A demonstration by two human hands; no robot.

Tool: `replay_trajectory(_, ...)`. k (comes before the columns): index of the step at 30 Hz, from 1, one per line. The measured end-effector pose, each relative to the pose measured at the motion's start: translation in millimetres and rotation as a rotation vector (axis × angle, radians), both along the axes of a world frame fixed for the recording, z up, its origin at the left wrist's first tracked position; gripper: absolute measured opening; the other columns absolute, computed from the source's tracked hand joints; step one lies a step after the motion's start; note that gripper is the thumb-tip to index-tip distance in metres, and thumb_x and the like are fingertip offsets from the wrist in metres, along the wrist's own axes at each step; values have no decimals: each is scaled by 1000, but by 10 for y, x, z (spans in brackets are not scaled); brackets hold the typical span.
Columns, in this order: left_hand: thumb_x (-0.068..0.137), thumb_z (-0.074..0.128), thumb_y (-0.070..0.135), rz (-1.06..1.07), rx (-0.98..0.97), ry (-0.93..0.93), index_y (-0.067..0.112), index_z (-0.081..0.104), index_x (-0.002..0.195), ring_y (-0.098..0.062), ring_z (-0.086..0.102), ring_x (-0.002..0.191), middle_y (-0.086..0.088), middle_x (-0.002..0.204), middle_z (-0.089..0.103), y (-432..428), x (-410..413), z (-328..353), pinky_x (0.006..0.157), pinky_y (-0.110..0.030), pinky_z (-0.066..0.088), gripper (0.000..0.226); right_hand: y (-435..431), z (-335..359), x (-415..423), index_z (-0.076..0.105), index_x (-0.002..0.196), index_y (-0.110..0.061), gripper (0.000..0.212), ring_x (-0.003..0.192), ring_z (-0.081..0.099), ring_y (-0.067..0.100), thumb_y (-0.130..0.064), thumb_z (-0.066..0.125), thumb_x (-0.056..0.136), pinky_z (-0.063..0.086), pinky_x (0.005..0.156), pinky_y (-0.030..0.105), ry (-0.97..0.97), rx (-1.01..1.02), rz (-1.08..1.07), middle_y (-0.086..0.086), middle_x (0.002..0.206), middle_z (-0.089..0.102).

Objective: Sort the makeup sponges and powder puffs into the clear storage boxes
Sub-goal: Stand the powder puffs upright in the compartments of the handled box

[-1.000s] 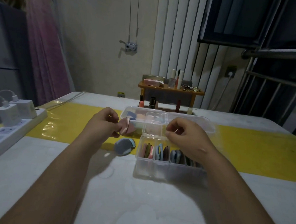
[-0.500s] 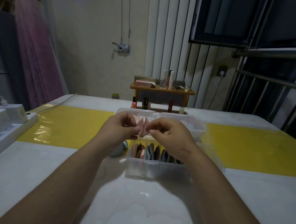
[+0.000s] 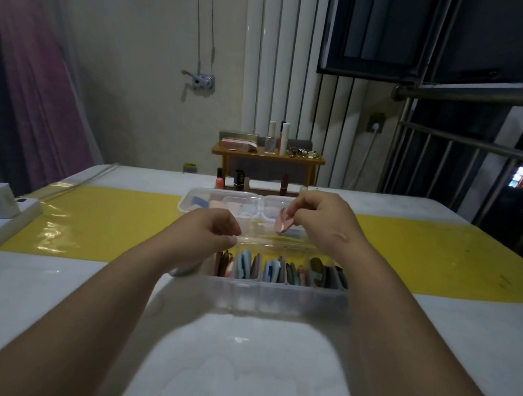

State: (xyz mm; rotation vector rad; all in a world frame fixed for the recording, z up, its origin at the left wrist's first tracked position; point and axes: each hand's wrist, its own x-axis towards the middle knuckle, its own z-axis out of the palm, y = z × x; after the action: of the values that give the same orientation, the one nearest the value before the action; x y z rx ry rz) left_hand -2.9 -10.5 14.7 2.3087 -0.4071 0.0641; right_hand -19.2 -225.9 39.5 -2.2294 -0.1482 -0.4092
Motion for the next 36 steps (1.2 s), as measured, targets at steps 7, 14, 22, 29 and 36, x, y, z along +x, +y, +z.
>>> replay_trajectory(7, 92, 66, 19, 129, -119, -98, 26, 67, 87, -8, 61, 85, 9, 87, 66, -121, 60, -80, 67, -21, 45, 9, -372, -69, -83, 63, 72, -17, 11, 76, 65, 26, -8, 57, 73, 54, 79, 52, -22, 55, -59, 0, 66, 68)
replay_trajectory(14, 88, 68, 16, 181, -207, -195, 25, 69, 83, -9, 62, 81, 8, 82, 68, -198, 69, -275, 68, -25, 46, 11, -488, -267, -63, 60, 64, -14, 10, 64, 68, 30, -7, 53, 61, 56, 72, 56, -32, 130, -2, 9, 58, 68)
replay_trajectory(22, 90, 67, 17, 193, -174, -196, 28, 67, 81, -3, 59, 79, 11, 83, 67, -207, 77, -312, 63, -18, 41, 13, -619, -178, -136, 58, 63, -4, 12, 53, 64, 26, -12, 50, 65, 58, 68, 52, -77, 67, -119, 9, 48, 62)
replay_trajectory(29, 90, 67, 17, 187, -215, -179, 25, 70, 85, -10, 63, 84, 7, 86, 69, -199, 65, -321, 69, -24, 47, 10, -660, -185, -161, 57, 61, -3, 12, 46, 60, 26, -4, 52, 71, 60, 65, 48, 39, -67, -189, 8, 44, 59)
replay_trajectory(36, 90, 66, 18, 192, -184, -170, 26, 68, 85, -7, 61, 83, 9, 86, 67, -201, 67, -315, 68, -22, 46, 10, -680, -218, -135, 58, 59, -12, 10, 68, 66, 28, -9, 53, 68, 57, 68, 44, 208, -212, -188, 6, 60, 65)
